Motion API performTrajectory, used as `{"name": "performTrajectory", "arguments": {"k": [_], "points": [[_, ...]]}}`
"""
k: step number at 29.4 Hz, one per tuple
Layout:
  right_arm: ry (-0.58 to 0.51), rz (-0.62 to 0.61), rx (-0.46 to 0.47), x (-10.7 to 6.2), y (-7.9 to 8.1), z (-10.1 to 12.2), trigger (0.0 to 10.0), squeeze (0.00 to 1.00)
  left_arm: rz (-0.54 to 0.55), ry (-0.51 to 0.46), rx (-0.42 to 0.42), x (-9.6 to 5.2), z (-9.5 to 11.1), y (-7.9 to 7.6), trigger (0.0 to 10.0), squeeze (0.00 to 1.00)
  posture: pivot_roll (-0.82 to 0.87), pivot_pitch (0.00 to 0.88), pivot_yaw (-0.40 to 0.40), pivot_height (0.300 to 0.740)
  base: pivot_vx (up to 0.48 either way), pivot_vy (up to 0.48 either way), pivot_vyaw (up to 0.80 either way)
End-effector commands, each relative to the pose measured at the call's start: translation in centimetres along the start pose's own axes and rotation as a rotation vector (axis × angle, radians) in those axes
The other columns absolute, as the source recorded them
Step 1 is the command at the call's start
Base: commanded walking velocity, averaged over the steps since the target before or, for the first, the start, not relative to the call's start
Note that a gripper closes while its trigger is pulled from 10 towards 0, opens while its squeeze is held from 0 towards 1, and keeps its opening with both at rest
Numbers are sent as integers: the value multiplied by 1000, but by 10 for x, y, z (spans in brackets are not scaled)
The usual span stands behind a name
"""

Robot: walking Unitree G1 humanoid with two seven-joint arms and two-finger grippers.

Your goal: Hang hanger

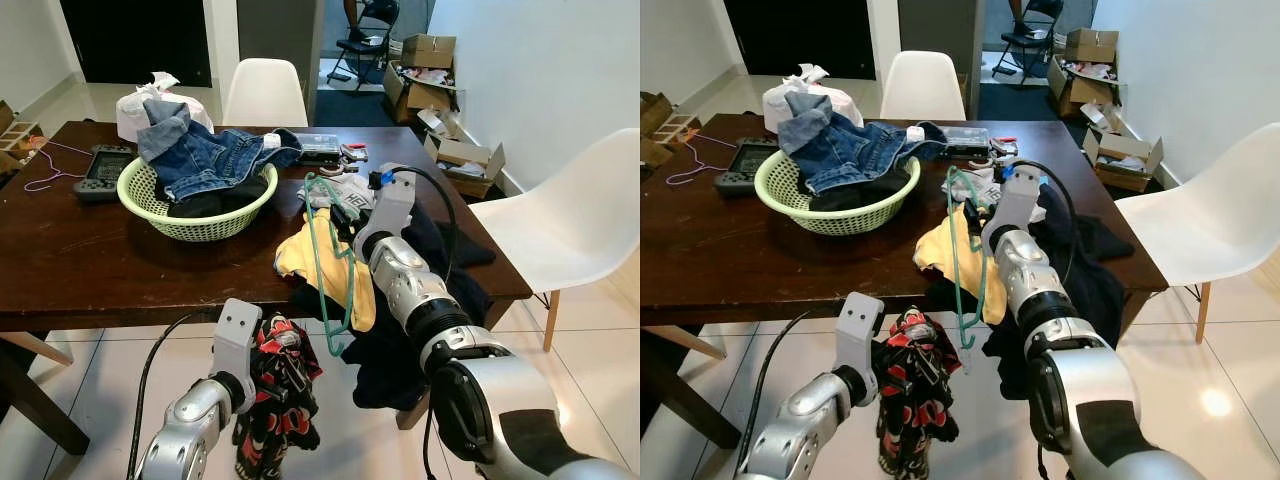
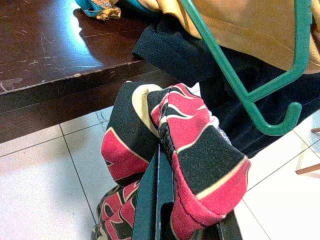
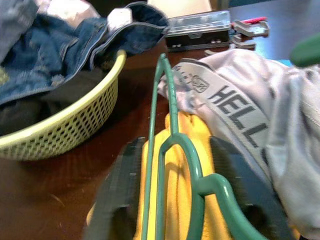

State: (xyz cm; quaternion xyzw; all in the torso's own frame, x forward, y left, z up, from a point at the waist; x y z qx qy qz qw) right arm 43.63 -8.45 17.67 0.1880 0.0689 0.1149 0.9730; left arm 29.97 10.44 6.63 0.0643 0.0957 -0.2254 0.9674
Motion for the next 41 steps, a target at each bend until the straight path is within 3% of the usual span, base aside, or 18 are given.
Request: {"name": "performTrajectory", "arguments": {"k": [1,2,15,23,26,27,34,35,36,37,38,39,41], "points": [[-4,31,-56,2,8,6,0,78,-10,-13,-19,3,3,-6,10000,0,121,43,-106,740,0,0,0],[9,54,-89,3,11,5,0,0,-8,-14,-22,4,4,-5,10000,0,116,39,-111,740,0,0,0],[7,120,-149,5,21,19,0,0,-4,-20,-30,9,5,-3,10000,0,98,16,-114,740,0,0,0],[-103,125,-69,6,29,49,0,0,16,-62,-40,12,11,3,10000,0,99,0,-117,740,0,0,0],[-119,122,-55,6,29,52,0,0,19,-67,-39,12,12,3,10000,0,100,0,-116,740,205,0,0],[-127,117,-47,6,29,54,588,0,16,-69,-36,12,12,3,10000,0,102,0,-116,740,322,0,0],[-130,118,-39,7,30,55,0,0,7,-65,-33,12,11,2,10000,0,106,0,-114,740,324,0,0],[-123,128,-41,7,33,53,2078,0,-2,-59,-34,12,9,1,10000,0,108,0,-114,740,319,0,0],[-123,128,-41,7,33,53,2078,0,-2,-59,-34,12,9,1,10000,0,108,0,-114,740,319,0,0],[-114,135,-41,7,35,50,7373,0,-11,-52,-35,10,7,0,10000,0,113,0,-115,740,319,0,0],[-114,135,-41,7,35,50,7373,0,-11,-52,-35,10,7,0,10000,0,113,0,-115,740,319,0,0],[-103,142,-45,7,38,47,10000,0,-23,-44,-35,7,4,-1,10000,0,117,0,-113,740,322,0,0],[-91,145,-49,8,40,43,10000,0,-52,-30,-34,3,0,-5,10000,0,119,0,-111,740,326,0,0]]}}
Point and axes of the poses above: a point about 5 cm out from each wrist's last joint towards the gripper, its own x axis pointing out of the wrist towards the gripper, its own z axis along the axis of the wrist's last joint, y = z × x, the point moved 3 cm from there along x, pointing out of the wrist towards the gripper, and after that the axes turned 12 degrees about x, right-handed, at the moved point
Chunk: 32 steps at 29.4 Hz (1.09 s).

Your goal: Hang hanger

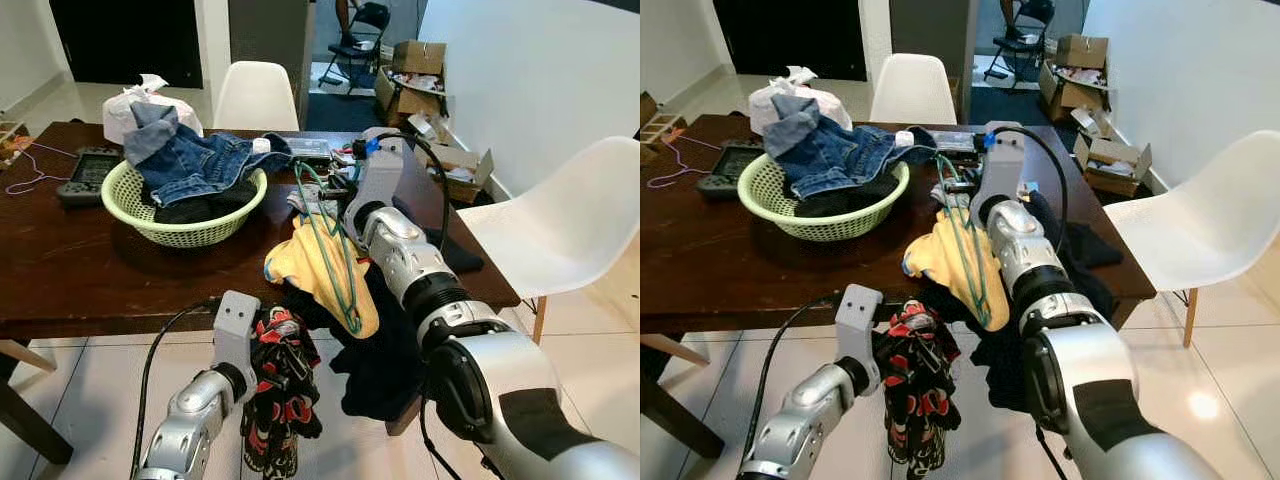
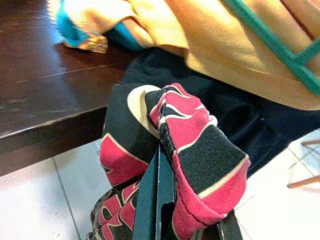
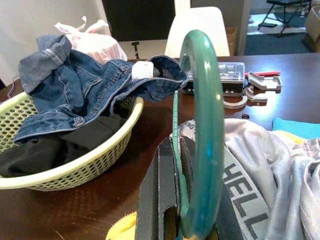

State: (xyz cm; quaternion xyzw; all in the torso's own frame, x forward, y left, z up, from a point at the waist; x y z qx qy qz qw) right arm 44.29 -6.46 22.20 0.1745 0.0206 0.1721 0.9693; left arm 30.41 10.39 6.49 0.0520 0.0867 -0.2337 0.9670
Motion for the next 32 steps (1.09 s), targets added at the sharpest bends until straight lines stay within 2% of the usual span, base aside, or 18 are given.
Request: {"name": "performTrajectory", "arguments": {"k": [1,2,3,4,5,6,8,10,11,13,14,15,16,23,32], "points": [[-9,15,-12,2,6,4,10000,0,-76,5,-16,-6,-3,-11,10000,0,120,0,-110,740,322,0,0],[-9,15,-12,2,6,4,10000,0,-76,5,-16,-6,-3,-11,10000,0,120,0,-110,740,322,0,0],[1,14,-17,2,7,1,10000,0,-140,14,-12,-13,-7,-19,10000,0,122,0,-109,740,322,0,0],[1,14,-17,2,7,1,10000,0,-140,14,-12,-13,-7,-19,10000,0,122,0,-109,740,322,0,0],[8,15,-18,2,8,-1,10000,0,-220,19,-35,-22,-9,-28,10000,0,124,0,-108,740,311,0,0],[8,15,-18,2,8,-1,10000,0,-220,19,-35,-22,-9,-28,10000,0,124,0,-108,740,311,0,0],[16,15,-15,2,8,-4,10000,0,-427,12,-55,-44,-9,-55,10000,0,130,0,-106,740,315,0,0],[16,15,-15,2,8,-4,10000,0,-427,12,-55,-44,-9,-55,10000,0,130,0,-106,740,319,0,0],[19,15,-13,2,9,-5,10000,0,-515,7,-53,-54,-9,-66,10000,0,131,0,-106,740,315,0,0],[19,15,-13,2,9,-5,10000,0,-515,7,-53,-54,-9,-66,10000,0,131,0,-106,740,315,0,0],[24,16,-11,2,10,-7,10000,0,-596,-1,-61,-62,-7,-78,10000,0,134,0,-105,740,319,0,0],[24,16,-11,2,10,-7,10000,0,-596,-1,-61,-62,-7,-78,10000,0,134,0,-105,740,319,0,0],[29,20,-12,2,12,-9,10000,0,-643,-7,-69,-66,-6,-85,10000,0,136,0,-105,740,322,0,0],[46,33,-27,3,18,-14,10000,0,-683,-21,-96,-66,-2,-96,10000,0,134,0,-100,740,371,0,0],[58,32,-37,2,17,-17,10000,0,-709,-11,-111,-71,0,-95,10000,0,131,0,-95,740,480,0,0]]}}
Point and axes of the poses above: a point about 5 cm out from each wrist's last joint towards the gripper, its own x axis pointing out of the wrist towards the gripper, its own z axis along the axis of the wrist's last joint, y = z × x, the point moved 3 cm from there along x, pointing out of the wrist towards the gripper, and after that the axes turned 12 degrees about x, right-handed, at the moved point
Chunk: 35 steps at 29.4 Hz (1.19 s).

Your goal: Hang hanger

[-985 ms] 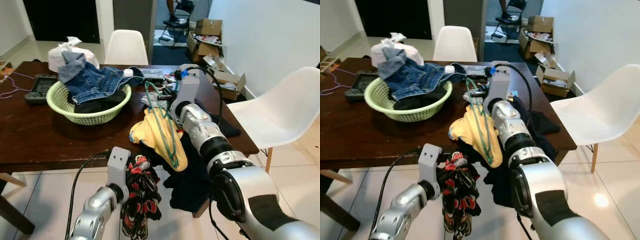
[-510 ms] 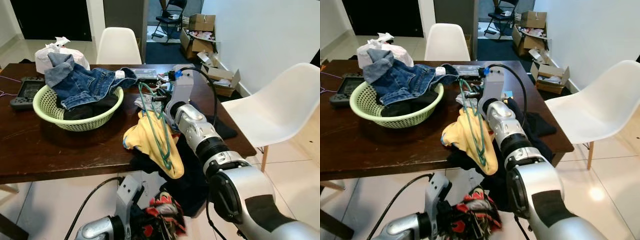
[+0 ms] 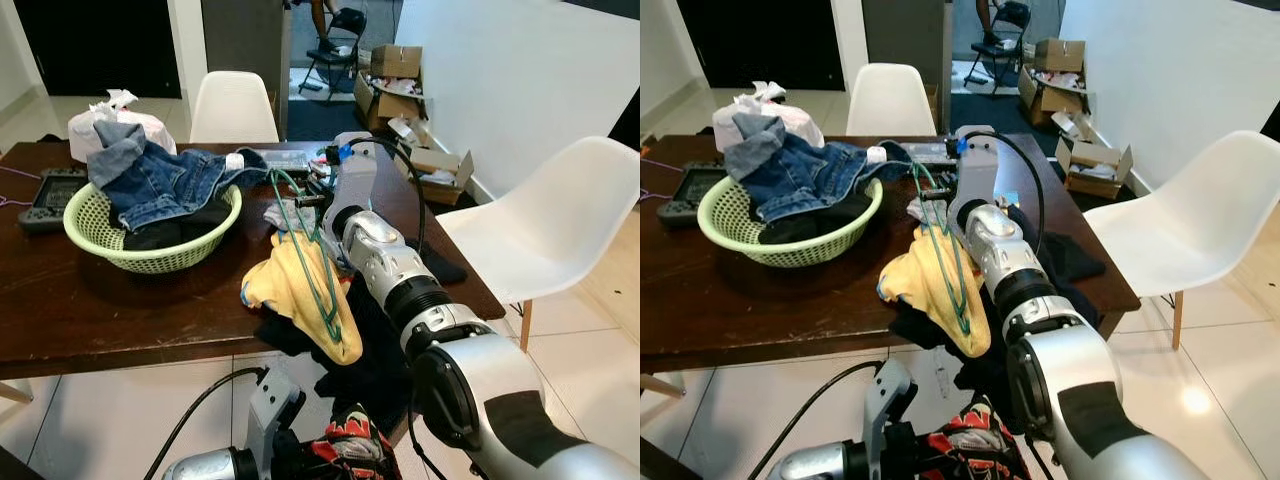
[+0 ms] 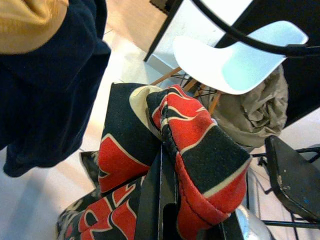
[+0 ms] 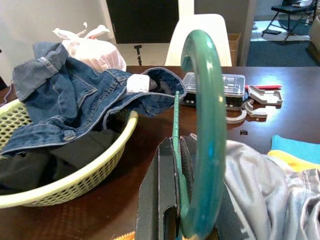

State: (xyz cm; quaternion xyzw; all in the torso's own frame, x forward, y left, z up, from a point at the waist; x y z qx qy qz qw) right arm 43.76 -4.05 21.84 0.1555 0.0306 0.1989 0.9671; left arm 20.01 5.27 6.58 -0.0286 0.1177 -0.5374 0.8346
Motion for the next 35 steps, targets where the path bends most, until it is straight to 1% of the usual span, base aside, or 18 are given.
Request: {"name": "performTrajectory", "arguments": {"k": [1,9,10,11,12,14,16,18,20,21,25,26,29,31,32,35], "points": [[23,-16,-3,-1,-4,-6,10000,0,-30,-23,4,-1,7,-4,10000,0,131,0,-95,740,480,0,0],[26,-16,-6,-1,-5,-5,10000,0,-37,-25,0,-1,8,-4,10000,0,127,0,-95,740,480,0,0],[29,-16,-9,-1,-5,-6,10000,0,-9,-42,-13,0,10,-1,10000,0,126,0,-94,740,307,0,0],[29,-16,-9,-1,-5,-6,10000,0,-9,-42,-13,0,10,-1,10000,0,126,0,-94,740,307,0,0],[34,-16,-12,-2,-5,-7,10000,0,16,-38,-23,1,9,2,10000,0,126,0,-93,740,0,0,0],[34,-16,-12,-2,-5,-7,10000,0,16,-38,-23,1,9,2,10000,0,126,0,-93,740,0,0,0],[77,-9,-33,-2,-3,-16,10000,0,22,-35,-26,2,9,3,10000,0,122,0,-93,740,0,0,0],[97,-5,-44,-2,-2,-20,10000,0,16,-31,-24,2,8,2,10000,0,122,0,-93,740,0,0,0],[156,1,-69,-3,-1,-31,10000,0,10,-30,-23,2,8,2,10000,0,121,0,-94,740,0,0,0],[156,1,-69,-3,-1,-31,10000,0,10,-30,-23,2,8,2,10000,0,121,0,-94,740,0,0,0],[286,28,-94,-8,5,-59,10000,0,9,-32,-26,2,8,1,10000,0,121,0,-95,740,0,0,0],[286,28,-94,-8,5,-59,10000,0,9,-32,-26,2,8,1,10000,0,121,0,-95,740,0,0,0],[326,34,-103,-10,7,-69,10000,0,10,-30,-27,2,8,0,10000,0,122,1,-95,740,0,0,0],[330,29,-102,-11,7,-70,10000,0,9,-29,-27,2,8,0,10000,0,122,2,-94,740,0,0,0],[337,4,-101,-11,3,-71,10000,0,8,-28,-25,2,8,0,10000,0,123,4,-96,740,0,0,0],[339,-11,-102,-12,1,-72,10000,0,8,-28,-25,2,8,0,10000,0,123,4,-96,740,0,0,0]]}}
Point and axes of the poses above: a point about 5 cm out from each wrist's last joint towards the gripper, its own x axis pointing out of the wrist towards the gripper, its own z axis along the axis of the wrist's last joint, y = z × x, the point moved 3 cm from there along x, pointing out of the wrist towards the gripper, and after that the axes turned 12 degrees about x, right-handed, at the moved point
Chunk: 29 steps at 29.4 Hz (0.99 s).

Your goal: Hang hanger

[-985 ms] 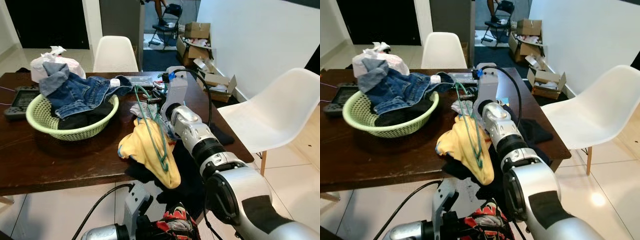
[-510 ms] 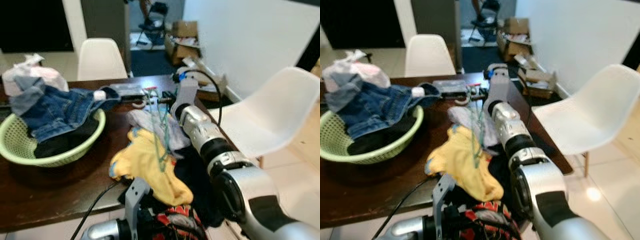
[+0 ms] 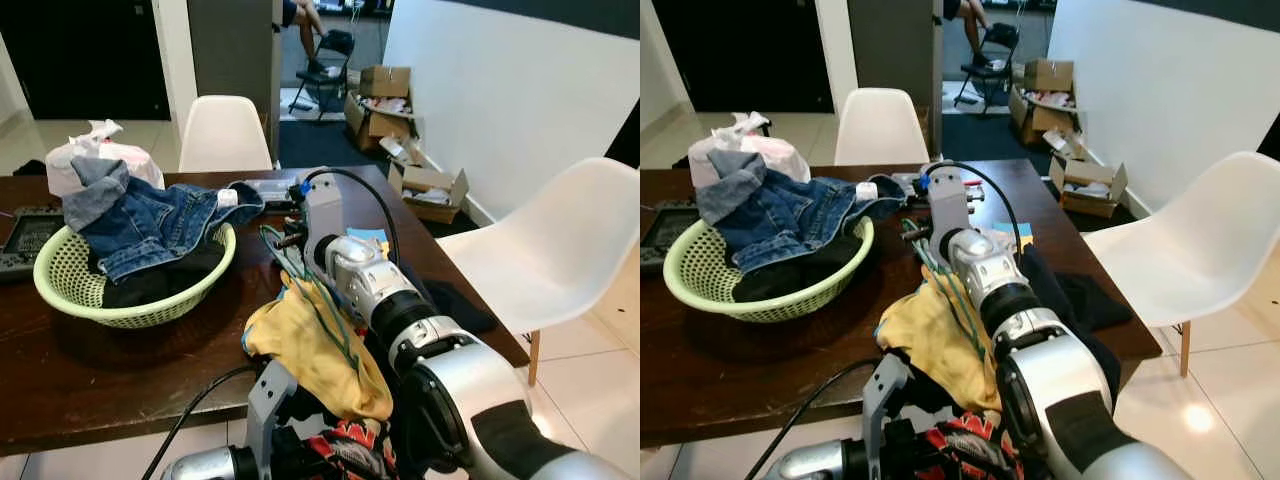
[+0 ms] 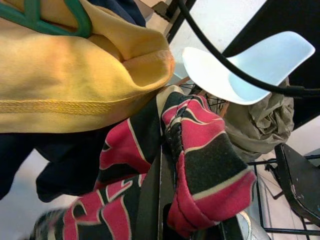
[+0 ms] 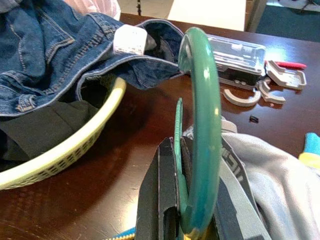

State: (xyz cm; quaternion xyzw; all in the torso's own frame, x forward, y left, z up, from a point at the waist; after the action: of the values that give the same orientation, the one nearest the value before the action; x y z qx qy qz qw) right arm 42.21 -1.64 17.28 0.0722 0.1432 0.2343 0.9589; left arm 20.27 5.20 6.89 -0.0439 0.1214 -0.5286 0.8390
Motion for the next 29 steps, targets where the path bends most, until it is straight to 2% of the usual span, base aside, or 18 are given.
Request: {"name": "performTrajectory", "arguments": {"k": [1,7,8,9,15,16,17,18,19,24,26,28,29], "points": [[78,-36,21,-2,-9,-22,10000,0,-8,-16,7,1,4,-2,10000,0,123,4,-96,740,0,0,0],[73,-73,24,-3,-16,-20,10000,4,-9,-15,9,2,4,-2,10000,0,125,4,-99,740,0,0,0],[67,-69,21,-3,-17,-19,10000,416,-10,-15,11,2,4,-2,10000,0,125,2,-99,740,0,0,0],[64,-67,22,-3,-17,-18,10000,1000,-11,-14,13,2,4,-2,10000,0,126,1,-100,740,0,0,0],[31,-56,19,-3,-16,-10,10000,1000,-17,-11,25,2,5,-2,10000,0,126,0,-100,740,0,0,0],[25,-58,20,-4,-19,-7,10000,757,-25,-12,37,2,6,-3,10000,0,125,0,-101,740,0,0,0],[25,-58,20,-4,-19,-7,10000,757,-25,-12,37,2,6,-3,10000,0,125,0,-101,740,0,0,0],[20,-60,21,-5,-22,-5,10000,239,-32,-11,49,1,7,-3,10000,0,125,0,-100,740,0,0,0],[17,-62,21,-6,-24,-3,10000,0,-40,-10,60,1,7,-3,10000,0,124,0,-100,740,0,0,0],[8,-69,26,-9,-32,1,10000,0,-48,-3,76,-1,9,-3,10000,0,119,0,-98,740,0,0,0],[-21,-59,62,-13,-43,13,10000,0,-55,2,83,-2,9,-1,10000,0,109,0,-91,740,0,0,0],[-21,-59,62,-13,-43,13,10000,0,-55,2,83,-2,9,-1,10000,0,109,0,-91,740,0,0,0],[-38,-29,87,-17,-46,22,10000,0,-66,6,85,-3,9,-1,10000,0,104,0,-88,740,0,0,0]]}}
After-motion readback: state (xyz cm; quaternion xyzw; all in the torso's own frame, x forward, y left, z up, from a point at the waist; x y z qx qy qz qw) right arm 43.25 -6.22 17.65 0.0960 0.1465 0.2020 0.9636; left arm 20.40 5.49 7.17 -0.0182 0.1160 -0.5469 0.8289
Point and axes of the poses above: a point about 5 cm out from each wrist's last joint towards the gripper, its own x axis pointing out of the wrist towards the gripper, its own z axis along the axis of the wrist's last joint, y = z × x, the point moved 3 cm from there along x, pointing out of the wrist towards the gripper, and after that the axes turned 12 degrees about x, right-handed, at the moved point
